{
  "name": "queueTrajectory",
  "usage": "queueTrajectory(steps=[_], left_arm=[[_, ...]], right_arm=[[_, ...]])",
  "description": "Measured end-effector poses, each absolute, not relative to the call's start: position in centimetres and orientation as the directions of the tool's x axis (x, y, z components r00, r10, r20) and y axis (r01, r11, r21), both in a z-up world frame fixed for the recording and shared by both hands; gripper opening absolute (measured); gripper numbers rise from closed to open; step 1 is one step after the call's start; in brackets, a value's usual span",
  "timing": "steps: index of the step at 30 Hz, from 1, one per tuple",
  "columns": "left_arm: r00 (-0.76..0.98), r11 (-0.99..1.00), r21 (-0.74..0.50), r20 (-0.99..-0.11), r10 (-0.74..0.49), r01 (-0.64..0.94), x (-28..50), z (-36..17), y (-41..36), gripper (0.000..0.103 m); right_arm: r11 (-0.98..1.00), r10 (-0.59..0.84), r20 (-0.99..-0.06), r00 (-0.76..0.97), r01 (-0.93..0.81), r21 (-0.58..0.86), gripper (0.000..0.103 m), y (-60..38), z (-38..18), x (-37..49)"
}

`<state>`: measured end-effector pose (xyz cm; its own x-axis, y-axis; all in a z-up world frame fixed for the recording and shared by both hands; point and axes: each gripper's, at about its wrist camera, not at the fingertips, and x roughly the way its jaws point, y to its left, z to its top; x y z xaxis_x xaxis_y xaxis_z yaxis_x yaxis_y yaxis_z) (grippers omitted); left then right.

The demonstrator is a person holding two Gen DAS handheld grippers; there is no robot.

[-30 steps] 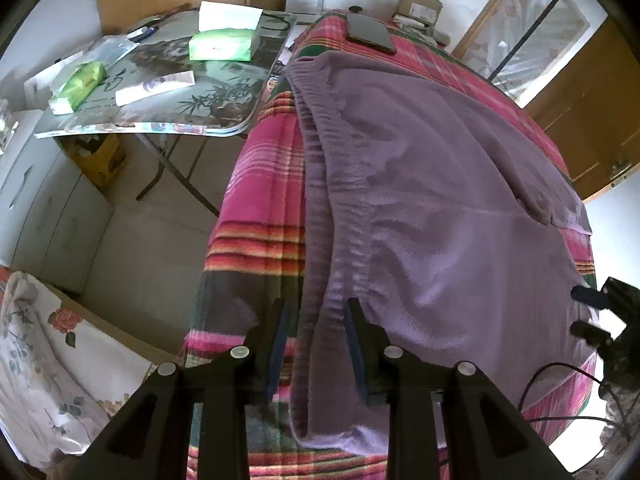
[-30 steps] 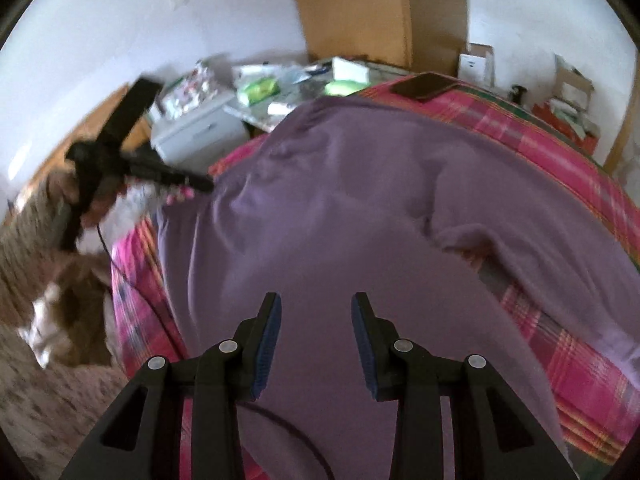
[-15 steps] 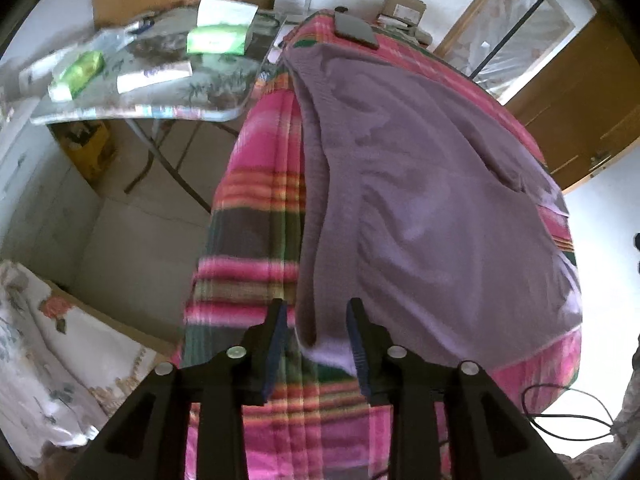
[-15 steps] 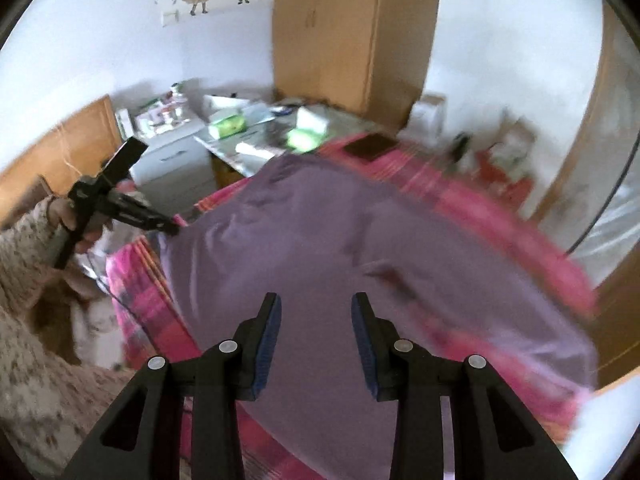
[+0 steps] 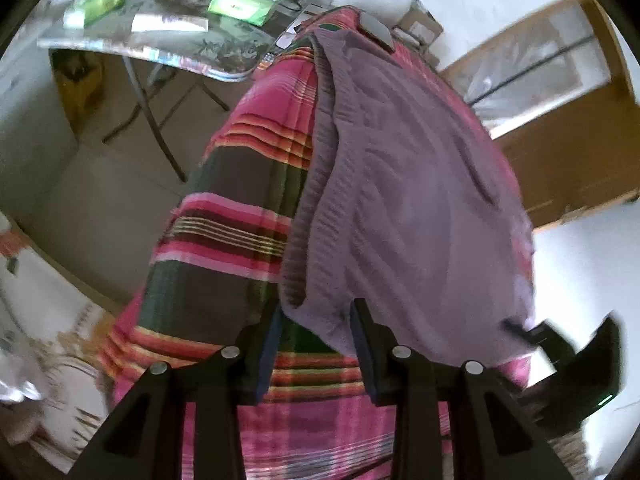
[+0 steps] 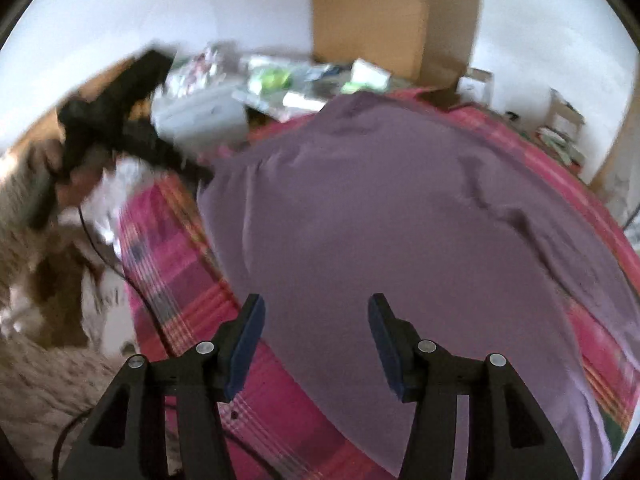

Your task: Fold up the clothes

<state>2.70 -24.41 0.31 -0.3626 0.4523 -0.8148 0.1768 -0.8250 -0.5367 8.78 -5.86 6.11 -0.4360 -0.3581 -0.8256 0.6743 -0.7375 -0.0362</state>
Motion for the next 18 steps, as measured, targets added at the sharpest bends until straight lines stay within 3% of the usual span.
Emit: queueTrajectory(steps=[6, 8, 11, 18], left_arm=[[-0.396, -0.752, -0.604, -0.779, 0.486, 0.265, 2.7, -0.3, -25.3, 0.036], [-0.406, -0.736, -0.615, -0.772, 0.489, 0.283, 2.6, -0.4, -25.5, 0.018], [-0.427, -0.716, -0.636, -0.755, 0.497, 0.289, 2.6, -0.6, -25.9, 0.012], [-0.475, -0.656, -0.695, -0.702, 0.531, 0.293, 3.0, -0.1, -27.2, 0.01]], right_arm=[[-0.7, -0.368, -0.834, -0.411, 0.713, -0.043, 0.056, -8.0, 3.7, 8.8], [-0.699, -0.358, -0.842, -0.403, 0.714, -0.045, 0.056, -8.4, 3.2, 8.7], [-0.678, -0.357, -0.824, -0.44, 0.729, -0.095, 0.056, -9.2, 3.2, 9.3], [-0.662, -0.342, -0.797, -0.498, 0.73, -0.172, 0.056, -9.8, 3.2, 10.1]])
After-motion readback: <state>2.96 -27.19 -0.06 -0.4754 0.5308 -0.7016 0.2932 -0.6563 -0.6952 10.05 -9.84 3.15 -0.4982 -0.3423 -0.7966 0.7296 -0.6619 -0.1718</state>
